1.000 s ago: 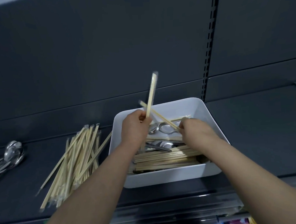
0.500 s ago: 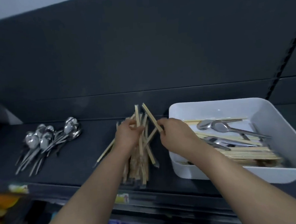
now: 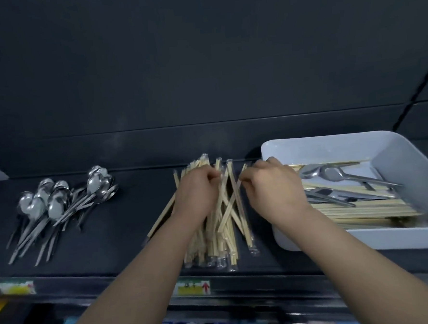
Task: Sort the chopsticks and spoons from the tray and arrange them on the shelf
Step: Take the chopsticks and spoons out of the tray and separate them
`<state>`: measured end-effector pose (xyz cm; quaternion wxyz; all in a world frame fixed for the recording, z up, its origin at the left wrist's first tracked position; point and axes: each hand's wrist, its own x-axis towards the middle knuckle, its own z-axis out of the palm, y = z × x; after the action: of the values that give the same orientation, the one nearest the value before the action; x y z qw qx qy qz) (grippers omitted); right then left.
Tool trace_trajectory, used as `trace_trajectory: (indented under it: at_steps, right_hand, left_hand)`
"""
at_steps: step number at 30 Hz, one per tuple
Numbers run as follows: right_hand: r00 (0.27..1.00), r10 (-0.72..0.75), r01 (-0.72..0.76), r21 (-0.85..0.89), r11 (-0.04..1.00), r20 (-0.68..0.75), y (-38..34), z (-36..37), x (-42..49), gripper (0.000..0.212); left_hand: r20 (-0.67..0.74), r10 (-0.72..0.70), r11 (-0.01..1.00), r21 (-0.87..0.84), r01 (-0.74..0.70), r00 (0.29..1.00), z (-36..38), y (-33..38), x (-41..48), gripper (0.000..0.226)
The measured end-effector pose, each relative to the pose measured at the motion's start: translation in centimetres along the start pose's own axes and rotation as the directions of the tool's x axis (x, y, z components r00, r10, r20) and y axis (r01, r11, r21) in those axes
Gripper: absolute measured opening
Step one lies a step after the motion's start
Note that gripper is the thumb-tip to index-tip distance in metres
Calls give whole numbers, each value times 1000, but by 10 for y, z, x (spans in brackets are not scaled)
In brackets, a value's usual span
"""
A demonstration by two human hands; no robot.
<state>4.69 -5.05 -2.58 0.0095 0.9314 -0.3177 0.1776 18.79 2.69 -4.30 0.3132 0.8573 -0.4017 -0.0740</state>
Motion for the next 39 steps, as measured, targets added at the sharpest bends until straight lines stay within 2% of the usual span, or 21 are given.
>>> trace_trajectory:
  at_steps: [2,4,7,10,12,14,17,22,24,26,28,30,32,34,39]
  right_hand:
    - [997,74,-74,-8,997,-17,28,-8,-7,21]
    - [987,162,-161,-16,987,24,63,-15,-18,25]
    - [951,299,-294,-59,954,82,115,-26,-40,30]
    - [906,411,-404,-80,911,105,159,-35,-61,29]
    - [887,451,-444,-86,892,98,183,-39,-71,29]
    - [872,482,-476,-87,875,79,202,-40,-80,29]
    - [865,496,-495,-26,868,72,216,-37,-88,30]
    - [884,464,-467,53,883,66,218,-34,-90,31]
    - [884,464,-467,78,881,46,218,-35,-91,28]
    - [892,449,-452,84,888,53,220,-36,-91,26]
    - [901,410,-422,64,904,141,221,-38,-88,27]
    - [881,365,-390,27,920,299,222,-37,-79,28]
    - [839,321,-346,-24,938,440,219,-31,-70,33]
    - [813,285,-295,-64,953,507,214,-20,-63,36]
    - [808,291,-228,-182,956,512,214,-11,-56,30]
  left_hand:
    - [16,83,996,-34,-82,996,12,26,6,17]
    - [48,155,986,-68,-152,987,27,57,10,18]
    - [212,271,961,1,-278,939,55,103,10,19]
    - [535,340,885,96,-456,773,88,141,3,16]
    - [664,318,843,129,-522,677,111,156,-6,14]
    - [683,308,798,193,-571,662,131,167,-13,22]
    - [644,342,732,274,-624,684,148,177,-15,30]
    - [597,419,630,351,-693,684,155,182,-17,17]
    - [579,371,691,351,-632,726,150,182,-14,20]
    - [532,266,812,325,-484,804,143,182,-7,18]
    - [454,183,919,235,-315,872,137,177,-1,10]
    - [387,130,973,127,-193,913,133,173,1,11]
    - [366,97,993,21,-112,926,130,170,1,20]
    - [358,78,997,-44,-67,931,128,169,-1,23]
    - [339,32,983,-178,31,940,120,168,-3,9]
